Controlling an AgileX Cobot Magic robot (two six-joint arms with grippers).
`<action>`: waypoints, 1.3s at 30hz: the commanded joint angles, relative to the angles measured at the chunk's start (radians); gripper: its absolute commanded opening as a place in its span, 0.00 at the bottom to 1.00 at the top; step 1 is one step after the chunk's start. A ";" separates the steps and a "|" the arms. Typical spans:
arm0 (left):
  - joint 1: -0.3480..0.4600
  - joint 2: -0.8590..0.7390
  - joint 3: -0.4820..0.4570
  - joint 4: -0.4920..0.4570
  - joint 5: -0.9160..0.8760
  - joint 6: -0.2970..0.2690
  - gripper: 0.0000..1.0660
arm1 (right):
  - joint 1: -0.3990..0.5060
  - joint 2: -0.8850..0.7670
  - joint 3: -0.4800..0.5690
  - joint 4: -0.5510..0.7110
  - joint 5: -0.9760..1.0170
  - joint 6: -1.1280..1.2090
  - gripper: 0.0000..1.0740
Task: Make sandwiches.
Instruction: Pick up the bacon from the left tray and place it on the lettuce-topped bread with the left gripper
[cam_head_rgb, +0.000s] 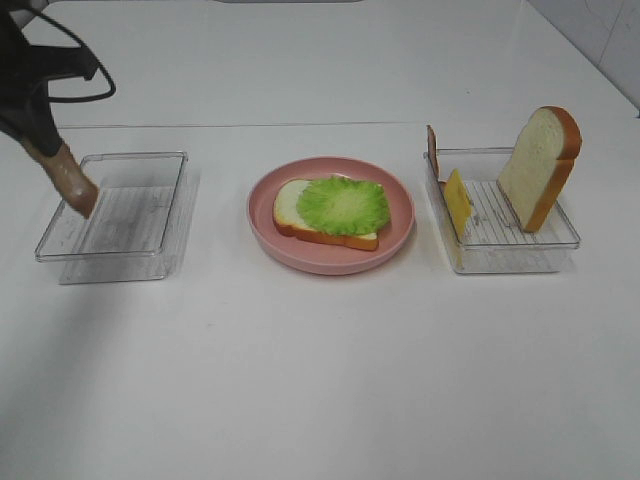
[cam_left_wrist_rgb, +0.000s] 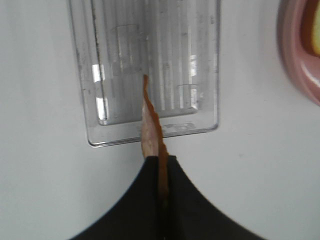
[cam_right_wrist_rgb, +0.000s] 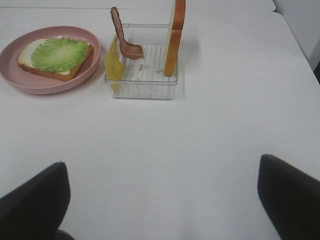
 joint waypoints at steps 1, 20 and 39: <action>-0.048 -0.005 -0.101 -0.047 0.057 0.001 0.00 | 0.000 0.002 0.002 0.000 -0.002 0.004 0.90; -0.192 0.231 -0.421 -0.271 0.061 -0.044 0.00 | 0.000 0.002 0.002 0.000 -0.002 0.004 0.90; -0.333 0.567 -0.766 -0.464 0.060 -0.083 0.00 | 0.000 0.002 0.002 0.000 -0.002 0.004 0.90</action>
